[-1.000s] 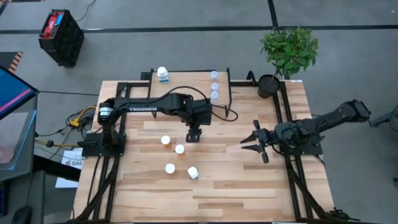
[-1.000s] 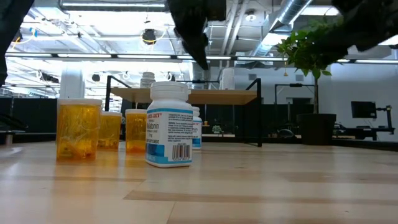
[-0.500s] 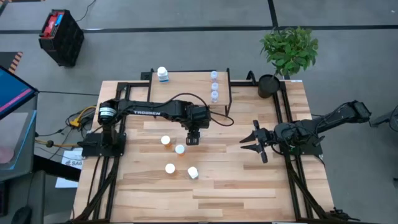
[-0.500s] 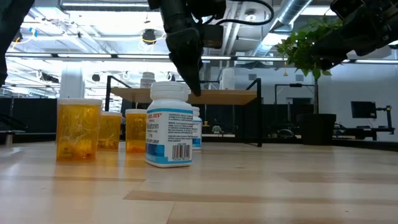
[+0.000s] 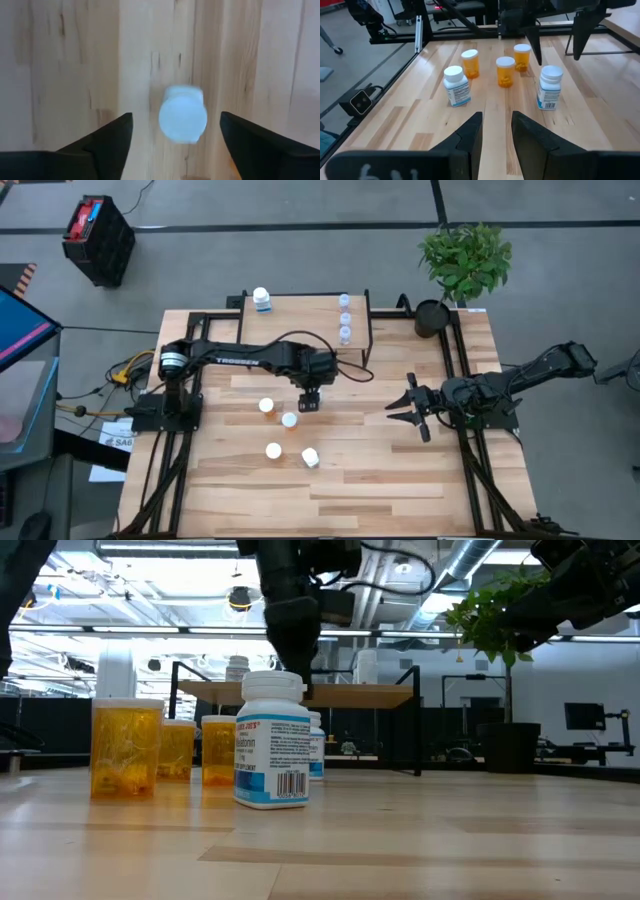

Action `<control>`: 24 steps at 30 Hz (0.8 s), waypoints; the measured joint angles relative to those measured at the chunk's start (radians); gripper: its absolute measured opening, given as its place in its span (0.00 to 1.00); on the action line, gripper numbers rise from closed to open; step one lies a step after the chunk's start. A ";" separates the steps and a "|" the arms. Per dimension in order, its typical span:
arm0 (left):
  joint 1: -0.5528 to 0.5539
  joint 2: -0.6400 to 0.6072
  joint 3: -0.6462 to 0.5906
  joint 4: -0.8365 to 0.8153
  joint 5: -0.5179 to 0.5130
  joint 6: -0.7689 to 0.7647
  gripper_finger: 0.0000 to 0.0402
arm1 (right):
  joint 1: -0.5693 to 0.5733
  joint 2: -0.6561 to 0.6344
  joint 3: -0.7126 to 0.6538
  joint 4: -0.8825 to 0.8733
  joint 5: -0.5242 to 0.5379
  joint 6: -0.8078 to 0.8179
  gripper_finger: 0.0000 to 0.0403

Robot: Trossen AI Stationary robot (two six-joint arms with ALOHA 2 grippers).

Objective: Pick and place medicine bottles onto shelf by color
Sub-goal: Put the top white pill bottle on the shelf aligned with the other white pill bottle

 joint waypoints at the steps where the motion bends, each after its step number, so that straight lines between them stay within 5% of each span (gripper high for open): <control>1: -0.001 0.001 0.000 -0.017 0.000 0.000 0.75 | 0.000 0.000 0.000 0.000 0.000 0.000 0.31; 24: -0.013 0.087 -0.007 0.023 0.011 0.023 0.76 | 0.000 0.004 -0.001 0.000 0.001 0.010 0.31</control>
